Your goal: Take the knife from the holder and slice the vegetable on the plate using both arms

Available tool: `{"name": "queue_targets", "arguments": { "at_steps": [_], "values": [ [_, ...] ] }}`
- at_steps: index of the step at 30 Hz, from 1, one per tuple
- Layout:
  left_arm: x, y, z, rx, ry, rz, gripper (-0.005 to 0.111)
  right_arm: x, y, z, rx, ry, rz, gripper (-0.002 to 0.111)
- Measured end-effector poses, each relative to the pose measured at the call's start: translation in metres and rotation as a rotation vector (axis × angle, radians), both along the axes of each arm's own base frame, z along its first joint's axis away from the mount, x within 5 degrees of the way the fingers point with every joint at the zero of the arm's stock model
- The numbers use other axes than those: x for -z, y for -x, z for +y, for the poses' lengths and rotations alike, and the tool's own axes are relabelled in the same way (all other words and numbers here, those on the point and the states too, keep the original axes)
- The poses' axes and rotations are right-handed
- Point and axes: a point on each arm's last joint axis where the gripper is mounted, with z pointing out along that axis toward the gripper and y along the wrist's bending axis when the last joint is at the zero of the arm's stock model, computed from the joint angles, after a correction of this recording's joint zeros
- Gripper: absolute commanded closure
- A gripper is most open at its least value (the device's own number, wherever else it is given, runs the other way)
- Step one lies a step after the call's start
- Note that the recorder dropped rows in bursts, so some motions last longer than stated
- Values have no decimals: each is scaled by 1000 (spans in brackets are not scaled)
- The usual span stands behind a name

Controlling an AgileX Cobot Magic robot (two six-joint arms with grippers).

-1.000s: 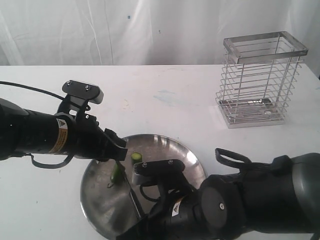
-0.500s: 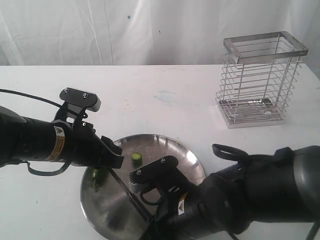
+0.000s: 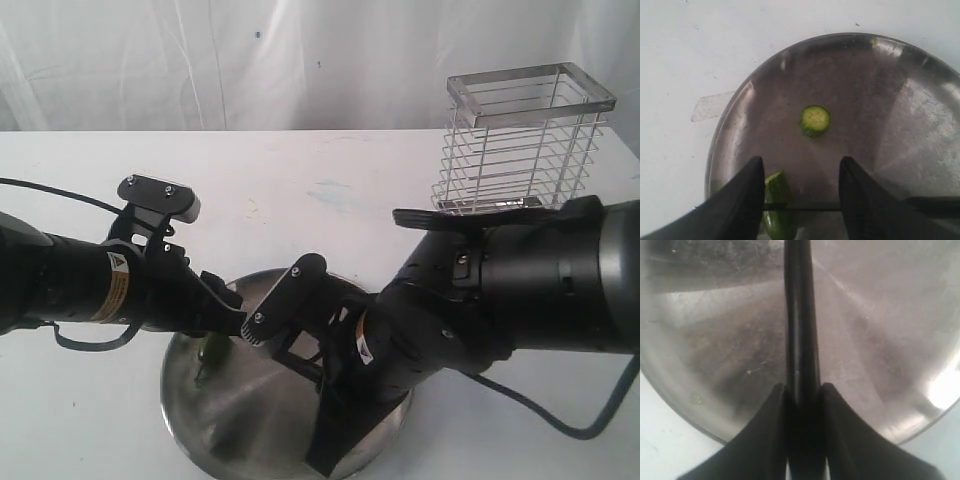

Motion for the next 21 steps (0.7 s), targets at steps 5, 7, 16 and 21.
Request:
{"name": "queue_targets", "arguments": {
  "at_steps": [5,7,16,21],
  "values": [
    [0,0,0,-1,-1,-1,56,4,-3,1,-17,35,-10,108],
    [0,0,0,-2,-1,0,56,5,-4,0,-23,46,-14,108],
    [0,-1,1,-8,-6,-4,56,5,-5,1,-31,45,-26,108],
    [0,-1,1,-11,-8,-5,56,4,-6,1,-63,58,-38,108]
  ]
}}
